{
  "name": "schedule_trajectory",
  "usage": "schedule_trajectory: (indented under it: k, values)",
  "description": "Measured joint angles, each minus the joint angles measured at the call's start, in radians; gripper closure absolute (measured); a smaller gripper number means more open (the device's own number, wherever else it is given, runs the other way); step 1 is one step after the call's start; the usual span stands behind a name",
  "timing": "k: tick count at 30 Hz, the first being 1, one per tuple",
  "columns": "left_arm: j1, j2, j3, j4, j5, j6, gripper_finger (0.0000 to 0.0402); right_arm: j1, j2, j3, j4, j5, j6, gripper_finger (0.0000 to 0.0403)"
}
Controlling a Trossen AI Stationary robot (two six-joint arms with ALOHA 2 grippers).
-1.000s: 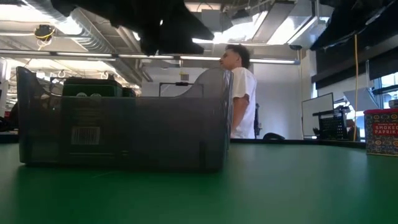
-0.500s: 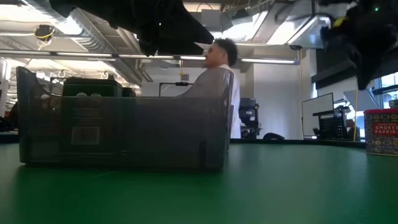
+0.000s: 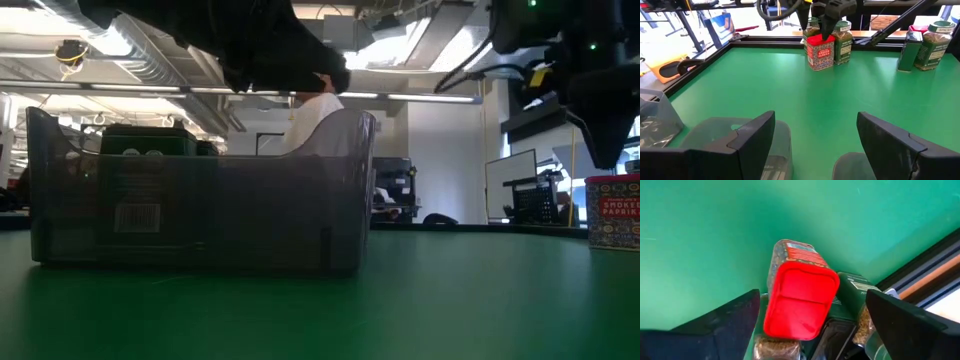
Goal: Sort spices by type
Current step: Put the red seasoning can into the middle gray bin
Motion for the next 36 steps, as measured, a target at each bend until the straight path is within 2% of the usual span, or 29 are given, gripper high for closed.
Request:
schedule_trajectory:
  k: [4, 7, 14, 24, 32, 36]
  values:
    - [0.000, 0.000, 0.000, 0.000, 0.000, 0.000, 0.0121, -0.001, 0.005, -0.048, 0.017, 0.010, 0.018, 0.0047]
    - [0.000, 0.000, 0.000, 0.000, 0.000, 0.000, 0.0121, -0.001, 0.008, -0.084, 0.062, -0.035, 0.015, 0.0052]
    - [0.005, 0.000, 0.000, 0.002, 0.000, -0.014, 0.0121, -0.001, 0.034, -0.080, 0.094, -0.029, 0.007, 0.0076]
    - [0.005, 0.000, 0.000, 0.003, 0.000, -0.020, 0.0121, -0.001, 0.057, -0.079, 0.150, -0.032, -0.080, 0.0179]
    - [0.005, 0.000, 0.000, -0.002, 0.000, -0.054, 0.0121, -0.001, 0.058, -0.052, 0.189, -0.048, -0.171, 0.0180]
    - [0.005, 0.000, 0.000, -0.003, 0.000, -0.071, 0.0121, -0.001, 0.058, -0.028, 0.297, -0.048, -0.221, 0.0176]
